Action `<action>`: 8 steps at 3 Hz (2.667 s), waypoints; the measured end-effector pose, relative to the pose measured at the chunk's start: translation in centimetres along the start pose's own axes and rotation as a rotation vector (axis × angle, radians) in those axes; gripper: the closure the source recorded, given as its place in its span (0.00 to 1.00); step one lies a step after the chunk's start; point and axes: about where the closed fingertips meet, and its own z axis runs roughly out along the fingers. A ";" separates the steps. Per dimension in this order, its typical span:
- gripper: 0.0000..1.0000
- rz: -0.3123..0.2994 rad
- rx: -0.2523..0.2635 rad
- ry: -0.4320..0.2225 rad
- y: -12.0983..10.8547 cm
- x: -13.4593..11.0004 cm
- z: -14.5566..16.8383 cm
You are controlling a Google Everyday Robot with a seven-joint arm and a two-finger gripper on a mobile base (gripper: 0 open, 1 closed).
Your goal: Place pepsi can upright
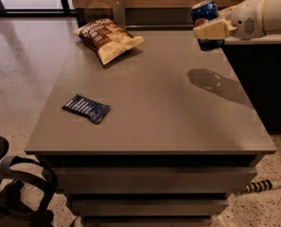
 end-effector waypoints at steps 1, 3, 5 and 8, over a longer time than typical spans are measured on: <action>1.00 -0.032 -0.021 -0.053 -0.2 0.1 1.0; 1.00 -0.167 -0.095 -0.168 -1.2 0.5 2.8; 1.00 -0.166 -0.116 -0.242 -1.0 2.5 3.3; 1.00 -0.100 -0.108 -0.295 0.1 5.7 4.6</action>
Offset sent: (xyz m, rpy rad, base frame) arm 0.0278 0.0042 -0.0078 0.0434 -0.2474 0.2005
